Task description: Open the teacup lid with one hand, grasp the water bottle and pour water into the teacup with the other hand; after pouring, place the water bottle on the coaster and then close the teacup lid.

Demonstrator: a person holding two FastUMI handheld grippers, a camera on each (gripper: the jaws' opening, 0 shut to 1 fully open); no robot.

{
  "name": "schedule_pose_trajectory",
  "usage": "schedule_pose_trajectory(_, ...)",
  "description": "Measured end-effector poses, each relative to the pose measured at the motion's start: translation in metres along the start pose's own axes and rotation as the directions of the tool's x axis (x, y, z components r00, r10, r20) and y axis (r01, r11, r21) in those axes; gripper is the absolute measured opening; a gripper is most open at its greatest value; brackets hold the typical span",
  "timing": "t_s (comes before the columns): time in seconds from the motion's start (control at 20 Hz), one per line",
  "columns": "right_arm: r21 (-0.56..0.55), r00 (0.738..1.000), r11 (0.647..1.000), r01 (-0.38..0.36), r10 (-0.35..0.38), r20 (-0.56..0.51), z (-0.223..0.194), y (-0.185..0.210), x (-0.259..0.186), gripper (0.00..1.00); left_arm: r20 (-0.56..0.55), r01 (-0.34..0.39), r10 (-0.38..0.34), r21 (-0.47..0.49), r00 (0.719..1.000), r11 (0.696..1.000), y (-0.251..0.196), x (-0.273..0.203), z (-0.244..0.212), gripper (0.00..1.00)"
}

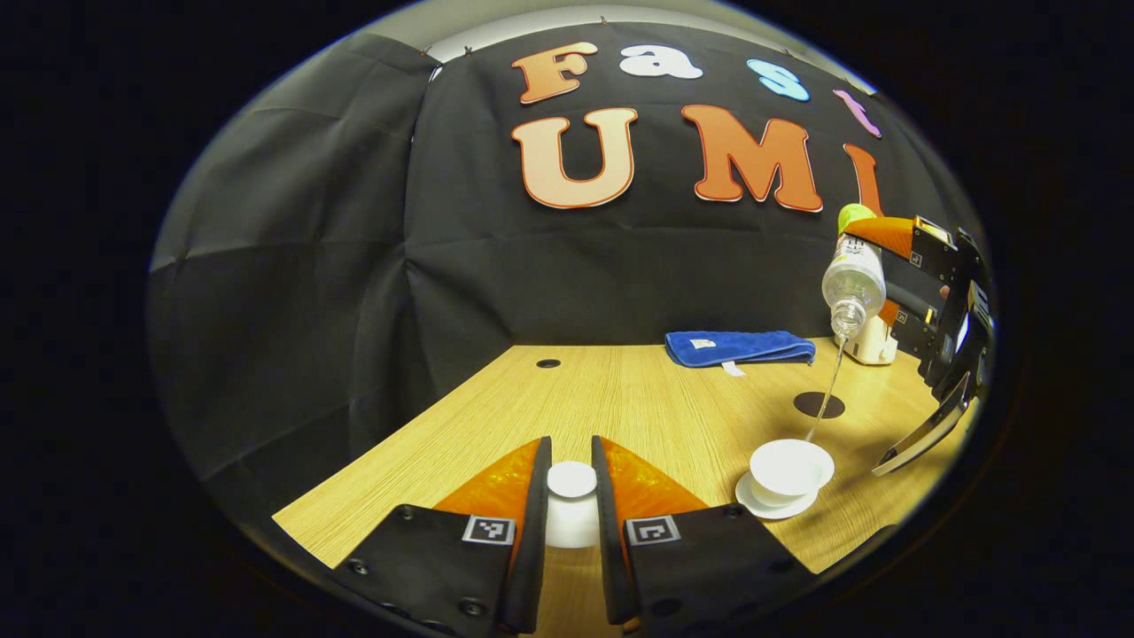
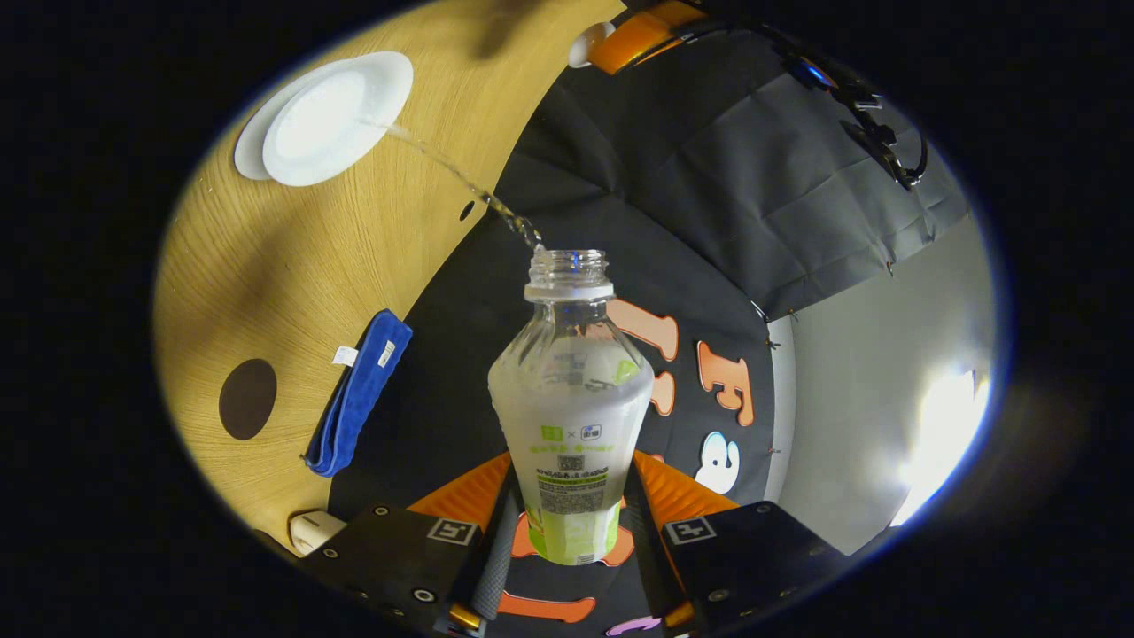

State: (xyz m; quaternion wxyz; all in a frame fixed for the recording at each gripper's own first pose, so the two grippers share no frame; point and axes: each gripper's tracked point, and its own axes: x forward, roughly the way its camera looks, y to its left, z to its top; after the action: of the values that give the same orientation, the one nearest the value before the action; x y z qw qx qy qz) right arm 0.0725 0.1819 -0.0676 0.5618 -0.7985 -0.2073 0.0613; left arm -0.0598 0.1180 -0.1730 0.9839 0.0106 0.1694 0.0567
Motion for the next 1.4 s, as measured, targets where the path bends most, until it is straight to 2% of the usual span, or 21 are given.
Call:
schedule_pose_trajectory(0.7,-0.094,0.997,0.994,0.05,-0.044,0.063,0.009,-0.007,0.001,0.62,0.007,0.015,-0.015,0.012,1.0,1.0,-0.007,-0.001,0.002,0.31)
schedule_pose_trajectory(0.8,-0.107,0.996,0.993,0.053,-0.046,0.072,0.011,-0.008,0.001,0.65,0.008,0.017,-0.017,0.014,1.0,1.0,-0.007,0.0,0.003,0.31)
schedule_pose_trajectory(0.85,-0.112,0.996,0.992,0.053,-0.045,0.075,0.012,-0.008,0.002,0.62,0.008,0.019,-0.019,0.015,1.0,1.0,-0.008,-0.002,0.002,0.31)
schedule_pose_trajectory(0.95,-0.119,0.995,0.992,0.049,-0.039,0.087,0.017,-0.004,0.002,0.59,0.007,0.019,-0.019,0.015,1.0,1.0,-0.009,-0.001,0.001,0.31)
schedule_pose_trajectory(1.0,-0.124,0.995,0.991,0.048,-0.036,0.094,0.02,-0.002,0.002,0.62,0.008,0.018,-0.018,0.016,1.0,1.0,-0.008,0.0,0.002,0.31)
schedule_pose_trajectory(1.1,-0.129,0.994,0.991,0.043,-0.029,0.107,0.024,0.001,0.001,0.62,0.008,0.019,-0.02,0.017,1.0,1.0,-0.009,-0.002,0.002,0.31)
schedule_pose_trajectory(1.2,-0.115,0.995,0.993,0.021,-0.009,0.104,0.028,0.011,-0.001,0.62,0.019,0.015,-0.015,0.025,1.0,1.0,-0.008,-0.004,0.003,0.29)
schedule_pose_trajectory(1.25,-0.108,0.994,0.994,0.012,0.0,0.109,0.033,0.015,-0.002,0.62,0.022,0.013,-0.013,0.035,1.0,0.999,-0.01,-0.004,0.004,0.32)
schedule_pose_trajectory(1.4,-0.079,0.992,0.997,-0.02,0.029,0.122,0.044,0.026,-0.008,0.62,0.027,0.036,-0.036,0.034,0.999,0.999,-0.02,-0.005,0.005,0.31)
